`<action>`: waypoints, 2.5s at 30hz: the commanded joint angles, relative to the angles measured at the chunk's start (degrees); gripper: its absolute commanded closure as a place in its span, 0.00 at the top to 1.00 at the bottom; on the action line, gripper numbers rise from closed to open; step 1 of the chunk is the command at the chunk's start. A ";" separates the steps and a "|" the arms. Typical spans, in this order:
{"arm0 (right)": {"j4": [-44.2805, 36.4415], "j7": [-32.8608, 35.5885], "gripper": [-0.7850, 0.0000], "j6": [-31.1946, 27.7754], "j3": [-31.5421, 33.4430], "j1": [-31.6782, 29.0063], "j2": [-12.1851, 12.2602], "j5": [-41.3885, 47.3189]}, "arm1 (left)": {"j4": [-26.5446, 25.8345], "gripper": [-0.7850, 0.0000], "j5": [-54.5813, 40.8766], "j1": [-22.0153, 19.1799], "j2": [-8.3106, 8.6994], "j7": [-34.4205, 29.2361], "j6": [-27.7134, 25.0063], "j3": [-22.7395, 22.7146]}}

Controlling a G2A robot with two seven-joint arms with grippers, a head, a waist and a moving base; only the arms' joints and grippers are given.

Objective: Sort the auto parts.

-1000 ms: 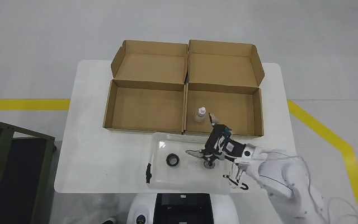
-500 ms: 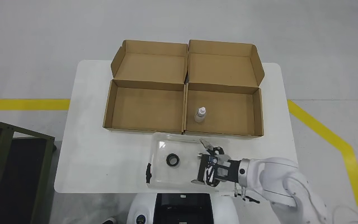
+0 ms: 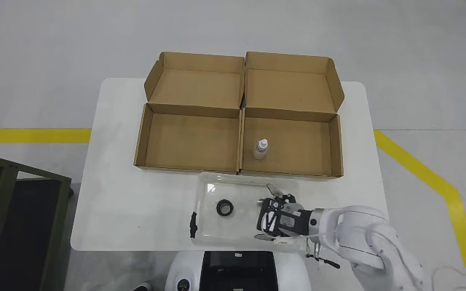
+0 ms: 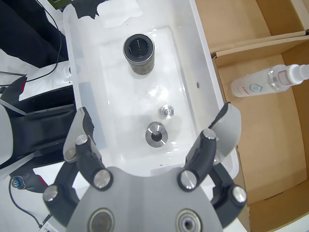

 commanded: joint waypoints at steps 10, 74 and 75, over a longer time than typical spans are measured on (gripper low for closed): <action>6.64 -0.62 1.00 3.25 -4.99 4.52 -0.36 -0.83 | 0.00 1.00 0.00 0.00 0.00 0.00 0.00 0.00; 2.55 -20.28 0.00 2.03 -3.82 7.61 0.75 11.48 | 0.00 1.00 0.00 0.00 0.00 0.00 0.00 0.00; 2.67 -21.37 0.00 1.94 -3.39 7.49 0.77 12.02 | 0.00 1.00 0.00 0.00 0.00 0.00 0.00 0.00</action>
